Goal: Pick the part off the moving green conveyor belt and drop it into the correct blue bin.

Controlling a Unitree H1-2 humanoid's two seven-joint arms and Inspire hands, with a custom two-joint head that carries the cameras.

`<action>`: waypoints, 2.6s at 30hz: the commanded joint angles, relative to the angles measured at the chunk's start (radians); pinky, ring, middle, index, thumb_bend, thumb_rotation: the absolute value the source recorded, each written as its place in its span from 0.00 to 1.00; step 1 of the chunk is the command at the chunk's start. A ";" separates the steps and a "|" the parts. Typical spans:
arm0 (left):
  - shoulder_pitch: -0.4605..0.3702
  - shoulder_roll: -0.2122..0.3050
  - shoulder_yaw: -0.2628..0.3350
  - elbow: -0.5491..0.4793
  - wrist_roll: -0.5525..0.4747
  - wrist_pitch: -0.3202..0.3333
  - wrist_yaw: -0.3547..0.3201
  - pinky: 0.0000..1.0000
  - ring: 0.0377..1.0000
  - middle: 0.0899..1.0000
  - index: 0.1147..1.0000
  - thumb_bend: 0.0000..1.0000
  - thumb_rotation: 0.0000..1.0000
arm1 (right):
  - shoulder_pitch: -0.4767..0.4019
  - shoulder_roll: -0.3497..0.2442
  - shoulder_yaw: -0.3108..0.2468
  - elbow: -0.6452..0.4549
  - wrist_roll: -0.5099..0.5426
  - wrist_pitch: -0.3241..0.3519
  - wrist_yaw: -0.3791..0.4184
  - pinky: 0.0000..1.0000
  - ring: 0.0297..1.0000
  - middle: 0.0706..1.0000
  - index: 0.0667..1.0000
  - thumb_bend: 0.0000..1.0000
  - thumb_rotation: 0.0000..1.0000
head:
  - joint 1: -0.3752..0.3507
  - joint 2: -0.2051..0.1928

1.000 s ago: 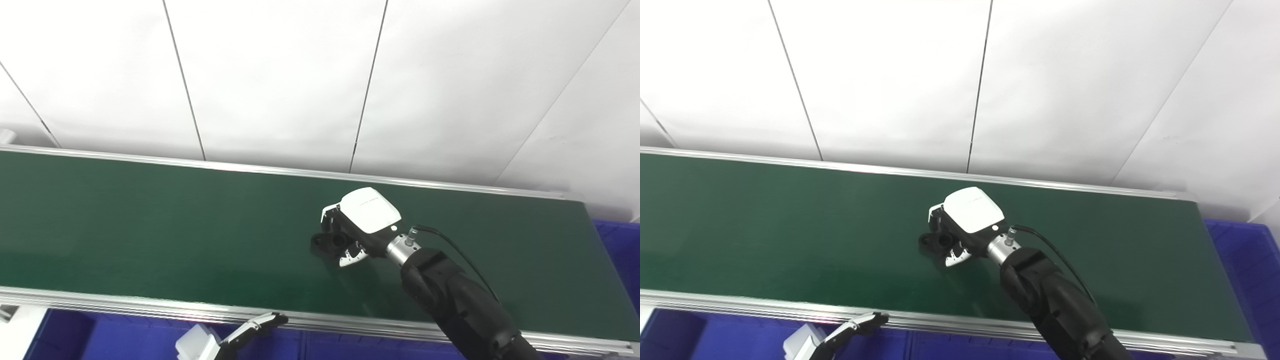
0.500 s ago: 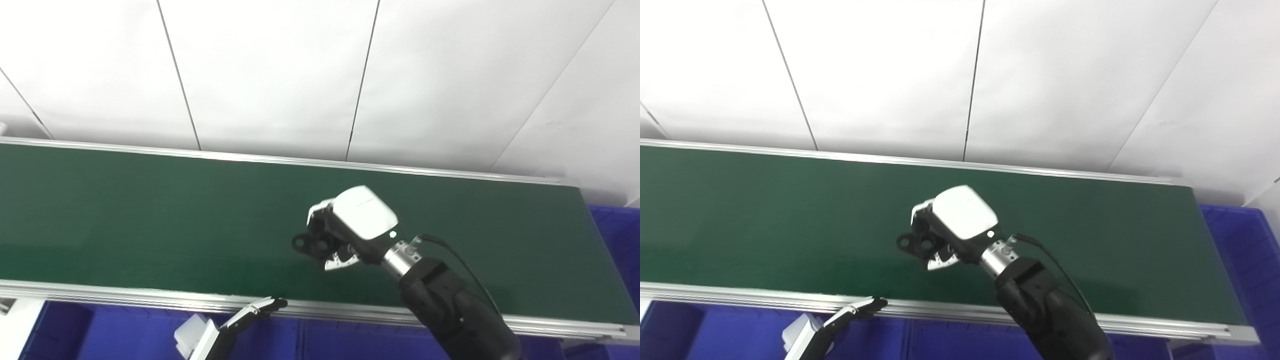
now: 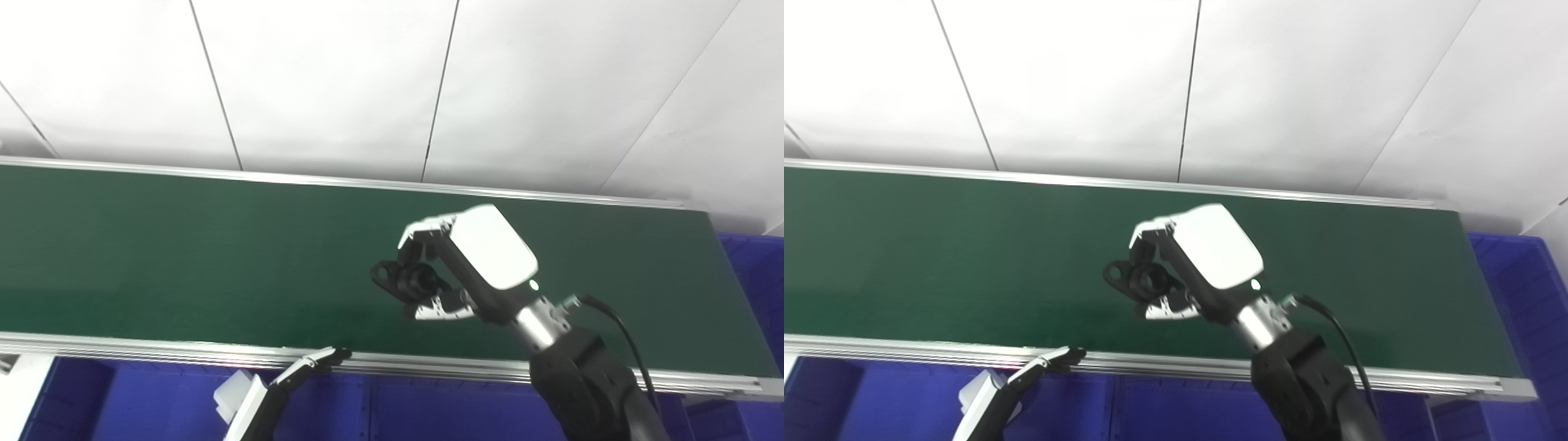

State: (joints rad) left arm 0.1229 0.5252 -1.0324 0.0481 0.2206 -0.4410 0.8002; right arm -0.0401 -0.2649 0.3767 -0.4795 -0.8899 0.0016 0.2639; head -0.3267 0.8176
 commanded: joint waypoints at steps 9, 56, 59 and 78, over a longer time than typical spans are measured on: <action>0.038 0.004 0.082 -0.087 -0.047 -0.029 -0.094 0.72 0.78 0.81 0.75 0.68 0.21 | 0.270 0.032 -0.059 -0.128 0.061 0.002 -0.012 0.20 0.43 0.47 0.43 0.52 0.00 | -0.048 0.082; 0.270 -0.174 0.587 -0.202 -0.139 -0.029 -0.711 0.70 0.76 0.80 0.74 0.69 0.25 | 0.419 -0.013 0.042 0.089 -0.108 0.212 0.251 0.96 0.94 0.92 0.90 0.70 0.81 | -0.041 0.187; 0.274 -0.177 0.594 -0.204 -0.135 -0.029 -0.722 0.71 0.78 0.81 0.74 0.69 0.26 | 0.447 -0.002 0.021 0.054 -0.051 0.198 0.226 0.99 0.95 0.93 0.88 0.73 0.74 | -0.037 0.187; 0.267 -0.206 0.622 -0.183 -0.136 -0.029 -0.766 0.71 0.78 0.81 0.75 0.69 0.25 | 0.613 0.125 -0.034 0.031 0.443 0.030 -0.038 0.79 0.87 0.90 0.93 0.69 0.56 | -0.007 0.175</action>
State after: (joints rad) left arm 0.3914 0.3239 -0.4142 -0.1215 0.0734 -0.4412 0.0374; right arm 0.5605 -0.1445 0.3415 -0.4413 -0.4722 0.1007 0.2513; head -0.3359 0.9925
